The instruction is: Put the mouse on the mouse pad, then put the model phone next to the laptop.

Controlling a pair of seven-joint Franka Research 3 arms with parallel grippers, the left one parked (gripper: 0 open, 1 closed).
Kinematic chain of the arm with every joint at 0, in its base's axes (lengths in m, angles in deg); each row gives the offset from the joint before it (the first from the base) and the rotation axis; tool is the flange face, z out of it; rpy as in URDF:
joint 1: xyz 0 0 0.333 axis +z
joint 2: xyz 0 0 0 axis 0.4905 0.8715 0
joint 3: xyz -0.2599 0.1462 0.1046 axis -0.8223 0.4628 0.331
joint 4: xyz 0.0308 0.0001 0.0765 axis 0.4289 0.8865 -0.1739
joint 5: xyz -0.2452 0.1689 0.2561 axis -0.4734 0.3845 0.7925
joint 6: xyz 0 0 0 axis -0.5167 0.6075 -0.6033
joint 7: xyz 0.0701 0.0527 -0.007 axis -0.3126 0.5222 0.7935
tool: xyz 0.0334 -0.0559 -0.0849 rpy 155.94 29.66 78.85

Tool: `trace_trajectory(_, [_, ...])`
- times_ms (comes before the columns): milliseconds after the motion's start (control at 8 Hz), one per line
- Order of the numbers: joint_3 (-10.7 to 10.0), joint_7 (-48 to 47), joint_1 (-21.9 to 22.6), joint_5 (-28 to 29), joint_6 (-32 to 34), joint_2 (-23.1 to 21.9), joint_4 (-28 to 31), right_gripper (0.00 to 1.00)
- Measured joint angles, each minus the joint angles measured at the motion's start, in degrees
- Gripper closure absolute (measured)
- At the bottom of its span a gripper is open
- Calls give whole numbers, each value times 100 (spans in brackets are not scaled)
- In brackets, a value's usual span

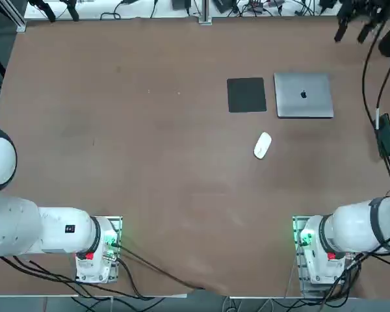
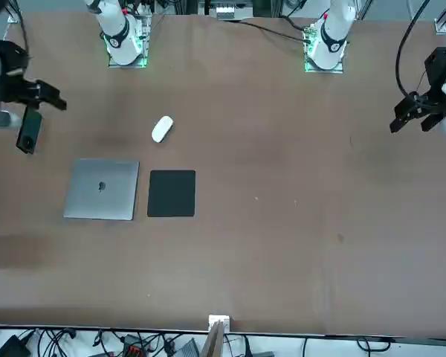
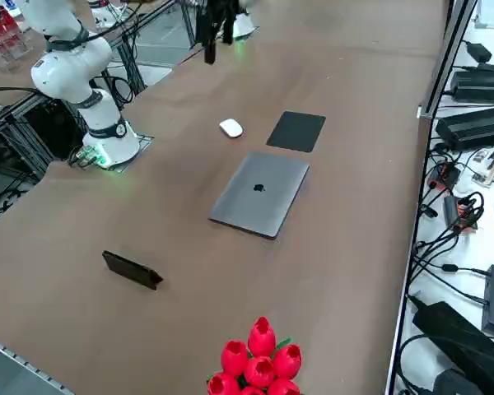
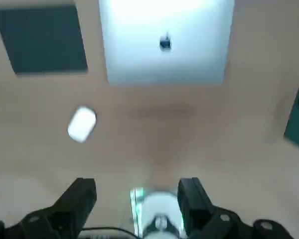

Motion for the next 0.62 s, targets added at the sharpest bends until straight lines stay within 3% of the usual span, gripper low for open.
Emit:
trace_trajectory(250, [42, -128, 88, 90, 171, 526, 177, 0])
trace_trajectory(375, [54, -636, 193, 297, 18, 717, 383, 0])
trace_trajectory(625, [101, -1844, 428, 710, -1071, 705, 1286, 0])
